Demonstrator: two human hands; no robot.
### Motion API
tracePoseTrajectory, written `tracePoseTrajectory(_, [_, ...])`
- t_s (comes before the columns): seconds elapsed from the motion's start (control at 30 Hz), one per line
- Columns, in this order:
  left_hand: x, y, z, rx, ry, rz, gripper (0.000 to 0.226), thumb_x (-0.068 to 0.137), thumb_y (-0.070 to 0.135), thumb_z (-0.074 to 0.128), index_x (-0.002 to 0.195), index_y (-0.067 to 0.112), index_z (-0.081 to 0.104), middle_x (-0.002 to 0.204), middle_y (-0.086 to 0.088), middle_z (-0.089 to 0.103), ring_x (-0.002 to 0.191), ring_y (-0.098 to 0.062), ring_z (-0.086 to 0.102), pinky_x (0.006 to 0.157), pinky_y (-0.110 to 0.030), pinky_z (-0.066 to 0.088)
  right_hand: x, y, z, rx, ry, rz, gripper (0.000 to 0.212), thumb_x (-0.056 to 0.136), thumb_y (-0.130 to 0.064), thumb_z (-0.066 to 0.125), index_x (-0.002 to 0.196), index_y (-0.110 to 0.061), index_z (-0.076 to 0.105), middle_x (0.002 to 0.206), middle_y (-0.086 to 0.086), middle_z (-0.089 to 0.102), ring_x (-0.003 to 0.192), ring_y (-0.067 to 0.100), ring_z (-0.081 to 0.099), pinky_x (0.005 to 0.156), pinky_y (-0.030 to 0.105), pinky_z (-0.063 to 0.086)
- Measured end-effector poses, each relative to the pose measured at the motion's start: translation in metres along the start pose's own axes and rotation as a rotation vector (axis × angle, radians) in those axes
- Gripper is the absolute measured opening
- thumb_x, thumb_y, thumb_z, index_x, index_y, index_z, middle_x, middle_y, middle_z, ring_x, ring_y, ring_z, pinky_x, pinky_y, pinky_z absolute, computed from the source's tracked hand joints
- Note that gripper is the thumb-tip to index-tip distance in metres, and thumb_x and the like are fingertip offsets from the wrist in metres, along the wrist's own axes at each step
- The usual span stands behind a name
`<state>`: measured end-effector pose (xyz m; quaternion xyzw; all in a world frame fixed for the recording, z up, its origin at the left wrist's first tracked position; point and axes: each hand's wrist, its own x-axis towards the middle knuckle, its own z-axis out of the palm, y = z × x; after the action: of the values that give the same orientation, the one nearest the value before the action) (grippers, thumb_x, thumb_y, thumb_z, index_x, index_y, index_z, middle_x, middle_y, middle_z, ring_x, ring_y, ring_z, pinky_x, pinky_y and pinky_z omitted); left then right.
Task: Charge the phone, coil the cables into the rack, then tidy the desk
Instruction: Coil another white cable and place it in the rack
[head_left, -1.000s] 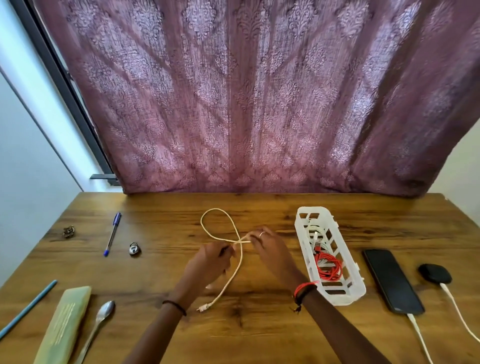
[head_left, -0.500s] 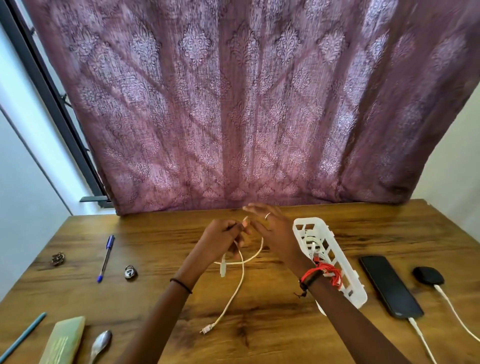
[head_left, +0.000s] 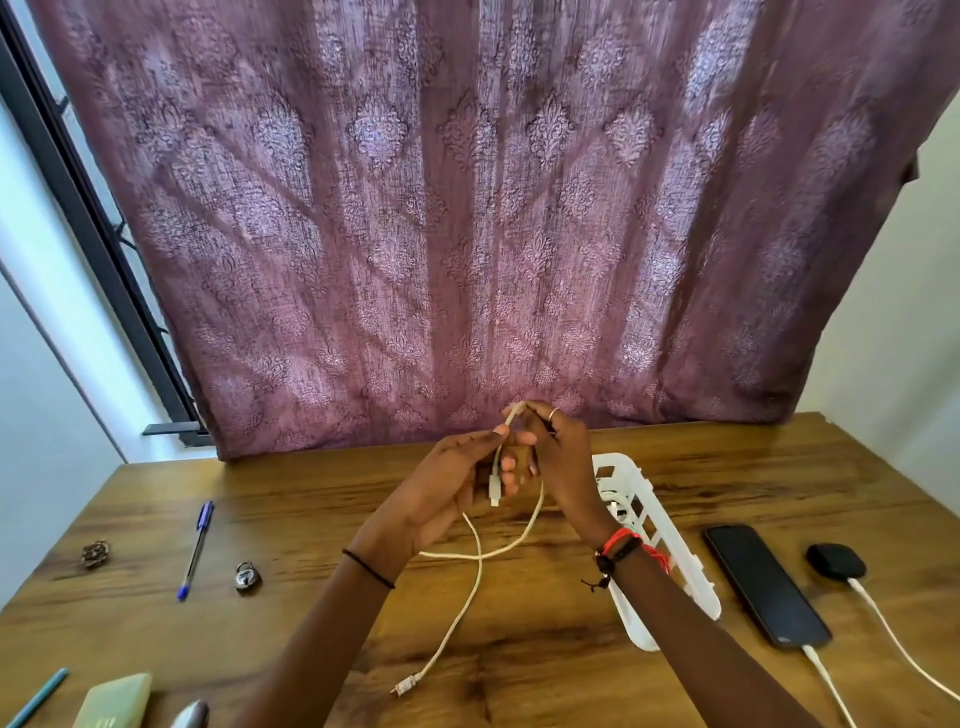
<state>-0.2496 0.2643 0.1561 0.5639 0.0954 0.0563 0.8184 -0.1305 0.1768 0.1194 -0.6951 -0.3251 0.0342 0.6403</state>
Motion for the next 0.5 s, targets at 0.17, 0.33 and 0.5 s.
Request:
tracePoseTrajectory(0.17, [0.003, -0.001, 0.015, -0.304, -0.080, -0.083, 0.030, 0.092, 0.022, 0.049, 0.104, 0.002, 0.068, 0.062, 0.003, 0.052, 0.053, -0.005, 0.053, 0.051, -0.017, 0.051, 0.001, -0.011, 0.008, 0.218, 0.025, 0.105, 0.036, 0.095, -0.004, 0.044, 0.077, -0.026, 0.066, 0.070, -0.004, 0.067, 0.054, 0.019, 0.059, 0.053, 0.029, 0.045])
tracePoseTrajectory(0.33, [0.007, -0.004, 0.019, -0.518, -0.244, -0.102, 0.027, 0.090, 0.024, 0.053, 0.101, 0.004, 0.069, 0.066, 0.003, 0.049, 0.050, -0.004, 0.049, 0.040, -0.012, 0.044, 0.009, -0.013, 0.001, 0.097, 0.015, 0.200, 0.022, 0.095, -0.012, 0.047, 0.085, -0.012, 0.067, 0.068, -0.010, 0.065, 0.056, 0.002, 0.062, 0.058, 0.020, 0.051])
tracePoseTrajectory(0.5, [0.016, 0.009, 0.015, -0.527, -0.152, 0.033, 0.028, 0.092, 0.017, 0.047, 0.108, 0.007, 0.066, 0.062, 0.007, 0.052, 0.053, -0.003, 0.054, 0.057, -0.017, 0.053, 0.005, -0.011, -0.005, 0.028, -0.009, 0.149, 0.018, 0.094, -0.021, 0.052, 0.090, -0.004, 0.057, 0.053, 0.008, 0.056, 0.032, 0.016, 0.043, 0.032, 0.021, 0.037])
